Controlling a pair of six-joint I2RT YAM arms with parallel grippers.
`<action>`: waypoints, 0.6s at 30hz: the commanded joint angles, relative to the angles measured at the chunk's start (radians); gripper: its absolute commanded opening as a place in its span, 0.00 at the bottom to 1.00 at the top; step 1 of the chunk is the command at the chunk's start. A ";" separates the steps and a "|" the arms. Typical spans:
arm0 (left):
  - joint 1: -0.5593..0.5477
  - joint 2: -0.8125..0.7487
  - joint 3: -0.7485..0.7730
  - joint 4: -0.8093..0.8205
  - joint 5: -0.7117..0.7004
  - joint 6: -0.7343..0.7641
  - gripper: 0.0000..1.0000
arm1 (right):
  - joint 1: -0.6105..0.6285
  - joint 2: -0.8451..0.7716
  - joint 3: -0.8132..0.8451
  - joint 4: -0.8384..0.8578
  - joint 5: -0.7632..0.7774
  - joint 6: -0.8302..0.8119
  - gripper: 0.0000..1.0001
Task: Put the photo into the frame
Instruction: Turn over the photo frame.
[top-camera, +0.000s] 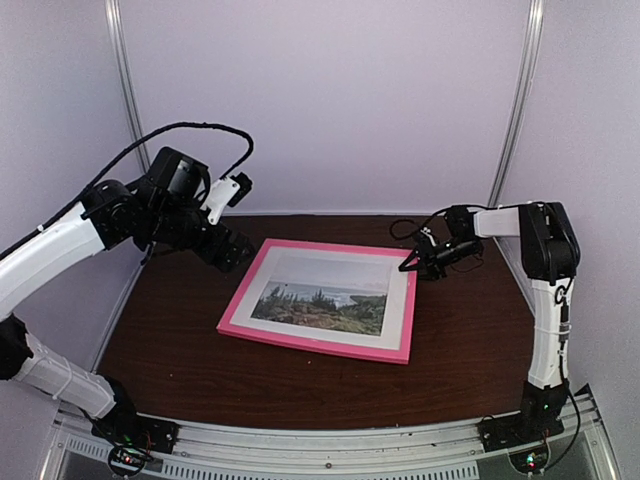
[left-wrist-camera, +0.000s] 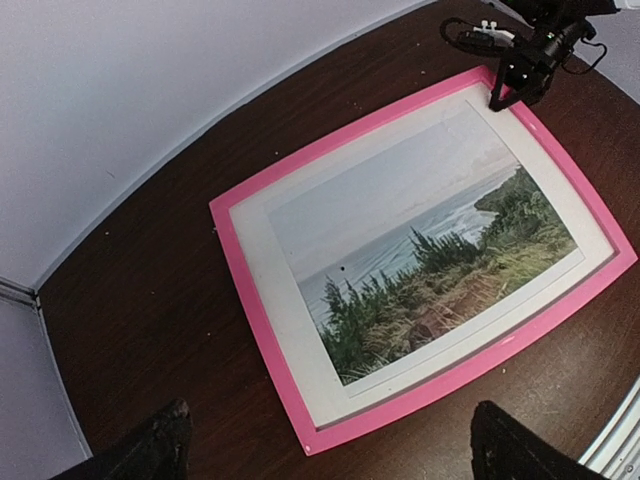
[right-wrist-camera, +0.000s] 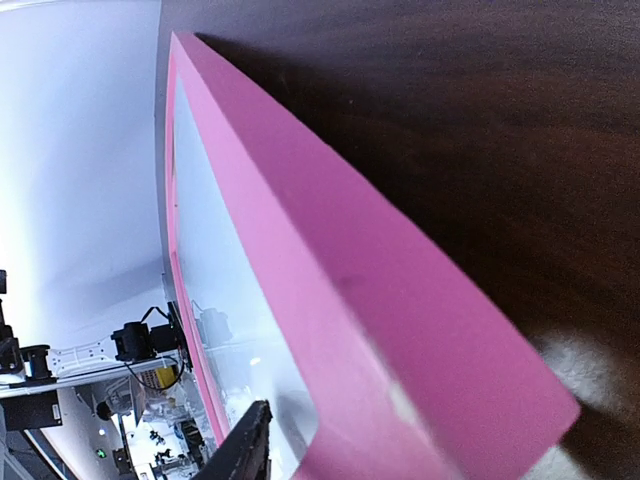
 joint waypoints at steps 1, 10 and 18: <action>0.007 -0.020 -0.034 0.052 0.021 -0.030 0.98 | -0.022 0.017 0.066 0.040 0.026 0.003 0.43; 0.007 -0.009 -0.093 0.089 0.026 -0.064 0.98 | -0.046 0.090 0.177 -0.045 0.104 0.000 0.52; 0.007 0.029 -0.132 0.120 -0.044 -0.153 0.98 | -0.055 0.108 0.289 -0.127 0.274 0.013 0.54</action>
